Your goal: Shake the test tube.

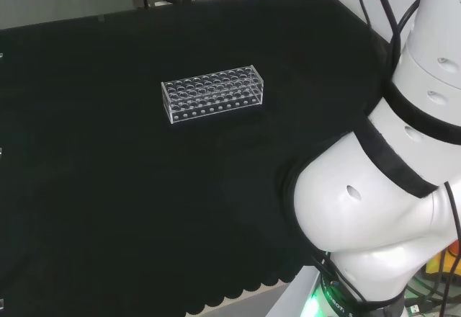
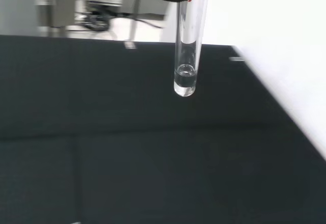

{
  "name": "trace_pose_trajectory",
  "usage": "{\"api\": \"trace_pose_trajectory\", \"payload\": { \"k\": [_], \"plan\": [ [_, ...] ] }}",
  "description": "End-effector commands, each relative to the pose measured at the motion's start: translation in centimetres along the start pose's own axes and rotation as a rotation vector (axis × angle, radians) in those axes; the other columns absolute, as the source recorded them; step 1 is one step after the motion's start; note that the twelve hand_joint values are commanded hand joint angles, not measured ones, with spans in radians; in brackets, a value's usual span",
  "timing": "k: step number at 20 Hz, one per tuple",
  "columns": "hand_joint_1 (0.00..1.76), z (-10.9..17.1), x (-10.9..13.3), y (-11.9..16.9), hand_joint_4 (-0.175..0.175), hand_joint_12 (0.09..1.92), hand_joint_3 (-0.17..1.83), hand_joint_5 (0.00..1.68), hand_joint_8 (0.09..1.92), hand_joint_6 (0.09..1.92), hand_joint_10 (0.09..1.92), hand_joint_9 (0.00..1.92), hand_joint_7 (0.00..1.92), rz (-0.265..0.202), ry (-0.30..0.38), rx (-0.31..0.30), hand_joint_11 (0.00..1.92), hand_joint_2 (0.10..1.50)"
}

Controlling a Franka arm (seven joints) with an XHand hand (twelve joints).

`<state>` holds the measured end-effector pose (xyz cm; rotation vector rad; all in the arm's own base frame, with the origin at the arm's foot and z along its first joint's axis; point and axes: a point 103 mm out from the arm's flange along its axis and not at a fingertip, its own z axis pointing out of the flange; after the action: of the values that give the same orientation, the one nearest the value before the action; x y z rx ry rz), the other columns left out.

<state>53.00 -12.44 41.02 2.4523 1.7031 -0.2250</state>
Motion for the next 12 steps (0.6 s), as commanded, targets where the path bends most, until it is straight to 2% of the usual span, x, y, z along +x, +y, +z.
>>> {"api": "trace_pose_trajectory", "payload": {
  "k": [1, 7, 12],
  "plan": [
    [1.42, 0.1, 0.2, 0.1, -0.175, 1.09, 0.00, 1.32, 0.84, 0.09, 0.53, 1.24, 1.29, 0.000, 0.016, 0.002, 1.03, 0.99],
    [1.42, 0.5, 6.3, -1.0, -0.175, 1.09, 0.00, 1.32, 0.84, 0.09, 0.53, 1.24, 1.29, -0.109, 0.121, 0.007, 1.03, 0.99],
    [1.42, -0.6, 13.2, -2.3, -0.175, 1.09, 0.00, 1.32, 0.85, 0.09, 0.53, 1.24, 1.29, -0.243, 0.247, -0.002, 1.03, 0.99]
  ]
}}
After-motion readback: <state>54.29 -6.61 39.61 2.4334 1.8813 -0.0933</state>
